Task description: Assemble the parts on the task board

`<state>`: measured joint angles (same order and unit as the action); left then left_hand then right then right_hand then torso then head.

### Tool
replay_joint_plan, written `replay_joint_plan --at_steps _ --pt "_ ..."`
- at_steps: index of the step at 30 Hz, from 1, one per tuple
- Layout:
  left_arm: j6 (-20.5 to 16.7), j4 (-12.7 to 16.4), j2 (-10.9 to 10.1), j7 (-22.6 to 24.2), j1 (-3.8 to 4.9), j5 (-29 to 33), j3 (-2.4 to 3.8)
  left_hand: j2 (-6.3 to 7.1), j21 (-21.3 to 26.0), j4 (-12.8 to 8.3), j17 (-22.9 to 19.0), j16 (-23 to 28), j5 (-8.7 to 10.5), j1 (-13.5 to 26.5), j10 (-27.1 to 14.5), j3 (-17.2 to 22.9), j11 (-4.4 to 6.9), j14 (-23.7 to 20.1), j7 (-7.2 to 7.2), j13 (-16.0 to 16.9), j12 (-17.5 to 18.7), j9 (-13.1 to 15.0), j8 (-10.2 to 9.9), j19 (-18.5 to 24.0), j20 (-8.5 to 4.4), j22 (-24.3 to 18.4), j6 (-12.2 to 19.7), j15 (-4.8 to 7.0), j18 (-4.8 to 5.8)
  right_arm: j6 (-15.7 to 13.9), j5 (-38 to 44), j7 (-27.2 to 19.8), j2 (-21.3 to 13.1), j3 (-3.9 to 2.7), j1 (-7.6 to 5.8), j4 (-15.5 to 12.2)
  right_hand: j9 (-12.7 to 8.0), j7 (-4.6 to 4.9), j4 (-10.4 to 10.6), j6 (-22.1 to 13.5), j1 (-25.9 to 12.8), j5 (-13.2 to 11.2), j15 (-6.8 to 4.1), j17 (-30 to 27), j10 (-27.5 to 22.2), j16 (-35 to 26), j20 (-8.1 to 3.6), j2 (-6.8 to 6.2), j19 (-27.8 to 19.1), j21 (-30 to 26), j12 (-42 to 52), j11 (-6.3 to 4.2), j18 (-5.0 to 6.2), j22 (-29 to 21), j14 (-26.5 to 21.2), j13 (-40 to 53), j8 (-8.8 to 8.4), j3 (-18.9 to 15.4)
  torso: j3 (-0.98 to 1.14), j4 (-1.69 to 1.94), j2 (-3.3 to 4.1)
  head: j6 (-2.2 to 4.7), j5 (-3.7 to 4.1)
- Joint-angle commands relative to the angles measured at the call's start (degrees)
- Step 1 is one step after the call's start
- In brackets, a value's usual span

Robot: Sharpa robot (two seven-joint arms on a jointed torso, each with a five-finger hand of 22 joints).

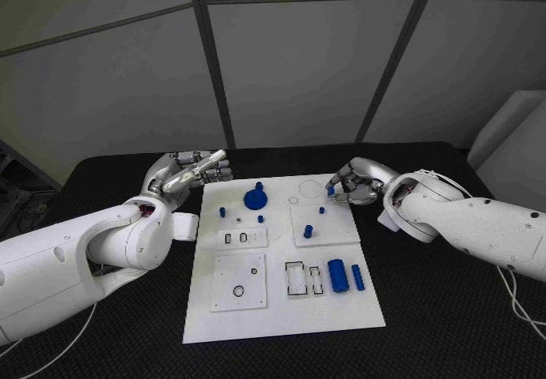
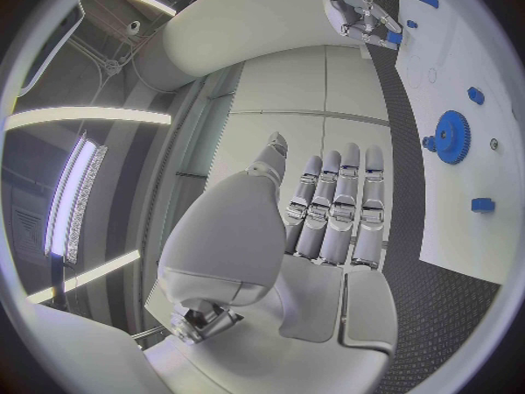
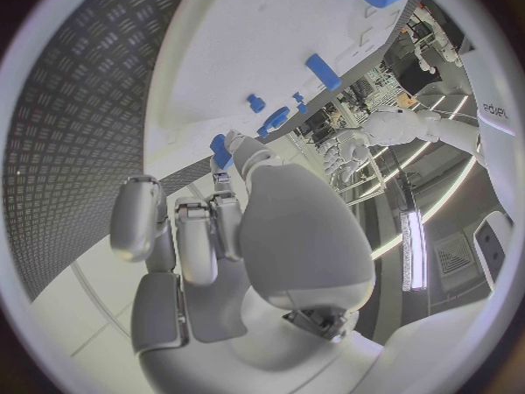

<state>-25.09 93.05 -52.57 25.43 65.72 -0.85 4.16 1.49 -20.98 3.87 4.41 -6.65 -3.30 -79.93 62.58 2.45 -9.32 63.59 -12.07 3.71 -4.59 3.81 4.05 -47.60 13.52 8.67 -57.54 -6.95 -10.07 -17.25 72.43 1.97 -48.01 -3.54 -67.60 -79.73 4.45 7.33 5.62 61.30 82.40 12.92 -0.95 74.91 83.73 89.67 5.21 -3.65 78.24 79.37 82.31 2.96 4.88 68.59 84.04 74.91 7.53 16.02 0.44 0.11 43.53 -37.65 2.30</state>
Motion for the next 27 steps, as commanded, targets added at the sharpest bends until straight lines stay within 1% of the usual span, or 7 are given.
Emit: replay_joint_plan --at_steps 1,6,10,12,16,23,27 --pt "0.41 0.09 -0.17 0.19 0.08 -0.45 0.05 -0.60 -0.18 -0.41 0.09 0.19 0.36 0.05 0.30 0.06 0.09 0.53 -0.18 0.01 0.29 -0.01 -0.21 -0.29 0.13 -0.06 -0.36 -0.04 -0.43 -2.30 1.37 2.54 -0.10 -0.08 -0.31 -3.57 0.02 0.06 -0.01 0.19 -0.32 -0.30 -0.38 15.09 -0.11 0.33 -0.29 0.32 0.10 0.29 0.07 -0.34 -0.57 -0.03 5.96 6.05 0.16 0.26 -0.23 -0.17 -0.26 -0.10 -0.35" --pt "0.40 -0.24 -0.14 0.15 0.10 -0.46 0.05 -0.60 -0.18 -0.41 0.09 0.19 0.36 0.05 0.30 0.06 0.09 0.53 -0.18 0.01 0.29 -0.01 -0.21 -0.29 0.13 -0.06 -0.36 -0.04 -0.43 -2.33 2.90 6.15 1.80 -0.10 -0.61 -7.64 0.01 0.00 -0.17 0.30 -0.38 -0.08 -0.38 15.09 -0.20 0.33 -0.29 0.29 0.24 0.42 -0.07 -0.38 -0.62 0.25 5.96 5.90 0.21 0.47 -0.42 -0.23 -0.53 -0.60 -1.35" --pt "0.43 -0.69 0.05 0.12 0.11 -0.46 0.05 -0.59 -0.19 -0.43 0.09 0.21 0.37 0.05 0.30 0.05 0.09 0.53 -0.18 0.00 0.31 -0.01 -0.21 -0.29 0.12 -0.06 -0.36 -0.04 -0.43 -1.58 5.00 9.49 4.78 -0.11 -0.68 -9.22 0.02 -0.09 -0.53 0.58 -0.29 0.30 -0.44 15.09 -0.33 0.33 -0.33 0.42 0.19 0.37 -0.26 -0.46 -0.60 0.18 5.96 5.72 0.35 0.96 -0.56 -0.16 -0.67 -0.85 -1.95" --pt "0.46 -0.89 0.16 0.11 0.11 -0.45 0.05 -0.59 -0.19 -0.43 0.09 0.21 0.37 0.05 0.30 0.05 0.09 0.53 -0.18 0.00 0.31 -0.01 -0.21 -0.29 0.12 -0.06 -0.36 -0.04 -0.43 -0.60 7.00 11.47 6.42 -0.11 -0.69 -9.59 0.02 -0.06 -0.45 0.61 -0.62 0.21 -0.44 15.09 -0.34 0.33 -0.34 0.31 0.24 0.41 -0.29 -0.44 -0.62 0.27 5.96 5.70 0.36 0.92 -0.65 -0.07 -0.76 -0.38 -2.04" --pt "0.52 -1.21 0.35 0.08 0.12 -0.45 0.05 -0.59 -0.19 -0.44 0.09 0.21 0.37 0.06 0.31 0.04 0.09 0.54 -0.18 0.00 0.31 -0.01 -0.21 -0.29 0.12 -0.06 -0.37 -0.04 -0.43 1.04 10.77 14.54 9.65 -0.08 -0.68 -9.61 0.04 -0.13 -0.41 0.79 -0.96 0.13 -0.45 15.09 -0.32 0.33 -0.35 0.24 0.30 0.46 -0.30 -0.47 -0.64 0.38 5.96 5.69 0.47 0.94 -0.85 0.14 -0.91 -0.83 -2.56" --pt "0.59 -1.71 0.71 -0.05 0.13 -0.45 0.05 -0.59 -0.19 -0.44 0.09 0.21 0.37 0.06 0.31 0.04 0.09 0.54 -0.18 0.00 0.31 -0.01 -0.21 -0.29 0.12 -0.06 -0.37 -0.04 -0.43 2.09 13.97 16.61 13.54 0.03 -0.50 -8.71 0.05 -0.18 -0.44 0.92 -1.09 0.14 -0.47 15.09 -0.37 0.33 -0.36 0.19 0.26 0.42 -0.37 -0.51 -0.63 0.31 5.96 5.62 0.54 0.97 -0.80 0.07 -0.79 -1.43 -3.45" --pt "0.62 -2.00 0.94 -0.11 0.13 -0.45 0.06 -0.59 -0.19 -0.44 0.09 0.22 0.37 0.07 0.32 0.03 0.09 0.54 -0.18 0.00 0.31 -0.01 -0.22 -0.29 0.12 -0.06 -0.37 -0.04 -0.43 2.59 15.34 17.60 15.07 1.45 -0.39 -8.54 0.05 -0.18 -0.45 0.91 -1.19 0.15 -0.48 15.09 -0.37 0.33 -0.36 0.11 0.26 0.41 -0.38 -0.52 -0.63 0.30 5.96 5.62 0.54 0.95 -0.74 0.05 -0.81 -1.84 -3.78"
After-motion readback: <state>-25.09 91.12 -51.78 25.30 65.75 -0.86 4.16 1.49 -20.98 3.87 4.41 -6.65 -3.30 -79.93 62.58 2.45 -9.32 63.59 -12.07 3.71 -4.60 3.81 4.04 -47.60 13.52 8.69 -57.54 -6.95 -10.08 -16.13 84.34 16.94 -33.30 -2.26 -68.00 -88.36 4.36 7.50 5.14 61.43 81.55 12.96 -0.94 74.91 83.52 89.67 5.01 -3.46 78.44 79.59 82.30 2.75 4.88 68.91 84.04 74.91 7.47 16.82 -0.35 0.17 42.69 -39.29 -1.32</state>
